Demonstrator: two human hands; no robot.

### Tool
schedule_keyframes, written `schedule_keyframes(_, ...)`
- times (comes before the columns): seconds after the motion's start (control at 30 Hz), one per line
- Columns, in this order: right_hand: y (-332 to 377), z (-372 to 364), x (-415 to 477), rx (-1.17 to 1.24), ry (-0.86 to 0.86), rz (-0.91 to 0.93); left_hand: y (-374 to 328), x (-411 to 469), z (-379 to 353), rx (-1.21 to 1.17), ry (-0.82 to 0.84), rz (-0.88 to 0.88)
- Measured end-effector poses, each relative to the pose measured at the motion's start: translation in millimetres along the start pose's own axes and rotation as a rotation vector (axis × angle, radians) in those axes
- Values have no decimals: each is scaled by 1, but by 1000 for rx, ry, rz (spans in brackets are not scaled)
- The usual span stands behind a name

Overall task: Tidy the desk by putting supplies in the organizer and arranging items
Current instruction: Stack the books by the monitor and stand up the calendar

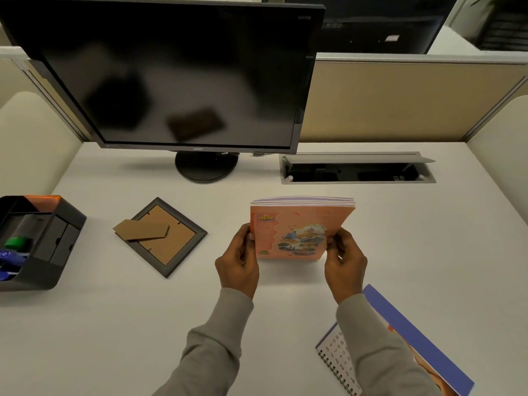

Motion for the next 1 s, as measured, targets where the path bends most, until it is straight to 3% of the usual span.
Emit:
schedule_keyframes(0.2, -12, -4, -6, -38, 36, -3, 15, -6, -2, 65, 49, -77)
schedule_keyframes(0.53, -26, -8, 4, -47, 89, -32, 20, 11, -15, 54, 266, -174)
schedule_keyframes(0.73, -20, -2, 47, -11, 92, 12, 15, 18, -43, -121, 422, 166)
schedule_keyframes(0.87, -17, -2, 81, -24, 143, -46, 19, 13, -61, -227, 397, 526)
schedule_keyframes(0.93, -25, 1, 97, 5, 158, -144, 23, 5, -67, -242, 359, 650)
schedule_keyframes(1.0, -41, 6, 103, 148, 147, -367, 26, -4, -73, -266, 310, 771)
Point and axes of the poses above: each hand's wrist, its own x-axis towards the middle knuckle, its own z-axis out of the back of the hand, y = z × x, the point moved 7 cm from there along x, towards the middle knuckle, and after that the axes turned 15 degrees about -y, right-handed, at the moved point
